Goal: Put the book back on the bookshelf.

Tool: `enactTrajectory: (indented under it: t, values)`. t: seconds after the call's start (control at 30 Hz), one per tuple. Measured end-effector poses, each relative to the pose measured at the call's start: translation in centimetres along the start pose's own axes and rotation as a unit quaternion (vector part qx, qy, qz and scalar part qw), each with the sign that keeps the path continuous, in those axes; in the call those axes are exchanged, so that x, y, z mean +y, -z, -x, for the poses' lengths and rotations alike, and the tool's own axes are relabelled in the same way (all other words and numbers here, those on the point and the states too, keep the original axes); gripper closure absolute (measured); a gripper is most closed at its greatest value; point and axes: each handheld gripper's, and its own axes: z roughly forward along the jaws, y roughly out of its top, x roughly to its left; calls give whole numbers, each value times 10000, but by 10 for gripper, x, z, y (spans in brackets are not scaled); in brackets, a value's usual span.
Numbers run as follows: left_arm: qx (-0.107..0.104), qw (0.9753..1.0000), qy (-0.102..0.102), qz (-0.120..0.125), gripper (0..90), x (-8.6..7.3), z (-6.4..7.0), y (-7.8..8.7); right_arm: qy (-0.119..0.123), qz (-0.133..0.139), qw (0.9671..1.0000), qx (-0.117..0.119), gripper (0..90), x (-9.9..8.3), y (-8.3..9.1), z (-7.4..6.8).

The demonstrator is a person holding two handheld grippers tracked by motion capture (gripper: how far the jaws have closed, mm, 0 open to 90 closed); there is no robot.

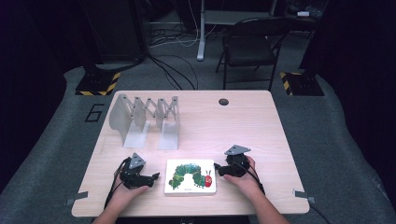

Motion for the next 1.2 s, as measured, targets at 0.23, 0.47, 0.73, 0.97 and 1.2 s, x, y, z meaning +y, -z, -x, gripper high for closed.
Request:
enactTrajectory:
  t: [0.23, 0.47, 0.73, 0.97, 1.2]
  values:
    - [-8, 10000, -18, -73, 117, 1, -1, 1, 21, 55, 10000, 37, 247, 0, -1, 0]
    - [29, 10000, 19, -12, 119, 1, 0, 0, 62, 11, 10000, 34, 268, 1, 0, 0]
    - [-5, 10000, 10, -55, 149, 3, -2, -1, 16, 57, 10000, 24, 328, 0, 1, 0]
    - [-9, 10000, 19, -41, 169, 4, 0, -1, 12, -110, 9999, 24, 353, 2, 5, 0]
    - [-3, 9999, -16, -126, 232, 7, 2, 0, -68, -236, 9997, 50, 415, 5, 7, 1]
